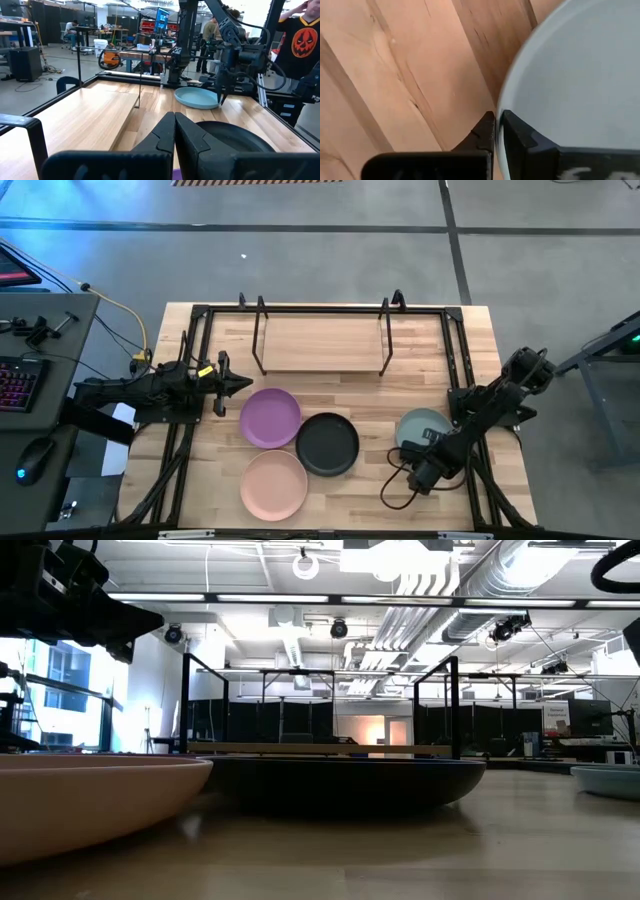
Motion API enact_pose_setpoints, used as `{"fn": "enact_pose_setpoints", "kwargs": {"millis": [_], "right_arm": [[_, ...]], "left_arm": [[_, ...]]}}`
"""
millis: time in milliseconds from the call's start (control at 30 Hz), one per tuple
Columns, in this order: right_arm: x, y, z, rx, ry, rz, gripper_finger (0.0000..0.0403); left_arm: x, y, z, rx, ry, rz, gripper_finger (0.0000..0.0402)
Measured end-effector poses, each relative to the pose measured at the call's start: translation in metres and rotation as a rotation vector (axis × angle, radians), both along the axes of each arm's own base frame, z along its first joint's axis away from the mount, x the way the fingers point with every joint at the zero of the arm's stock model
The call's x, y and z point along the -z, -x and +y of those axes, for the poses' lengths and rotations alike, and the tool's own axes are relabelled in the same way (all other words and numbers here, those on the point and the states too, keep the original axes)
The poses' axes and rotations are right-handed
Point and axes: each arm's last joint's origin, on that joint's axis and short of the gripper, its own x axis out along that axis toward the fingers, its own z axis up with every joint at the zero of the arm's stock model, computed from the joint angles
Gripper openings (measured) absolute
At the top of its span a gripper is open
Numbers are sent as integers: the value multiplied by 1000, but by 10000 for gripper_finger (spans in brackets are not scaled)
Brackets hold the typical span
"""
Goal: Place and stack plates onto a shelf
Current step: Put the gray plate on the shelf
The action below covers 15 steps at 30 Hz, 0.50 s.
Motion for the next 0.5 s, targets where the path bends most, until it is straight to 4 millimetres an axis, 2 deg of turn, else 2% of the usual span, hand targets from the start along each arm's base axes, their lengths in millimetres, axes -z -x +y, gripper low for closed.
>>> {"fn": "enact_pose_setpoints", "kwargs": {"millis": [100, 267, 500], "right_arm": [[-11, -7, 1, -32, -21, -11, 2], [-45, -22, -2, -141, -25, -70, 0], [-94, -61, -16, -377, -10, -218, 0]], "left_arm": [[0, 0, 0, 0, 0, 0, 0], [0, 0, 0, 0, 0, 0, 0], [0, 0, 0, 0, 0, -1, 0]]}}
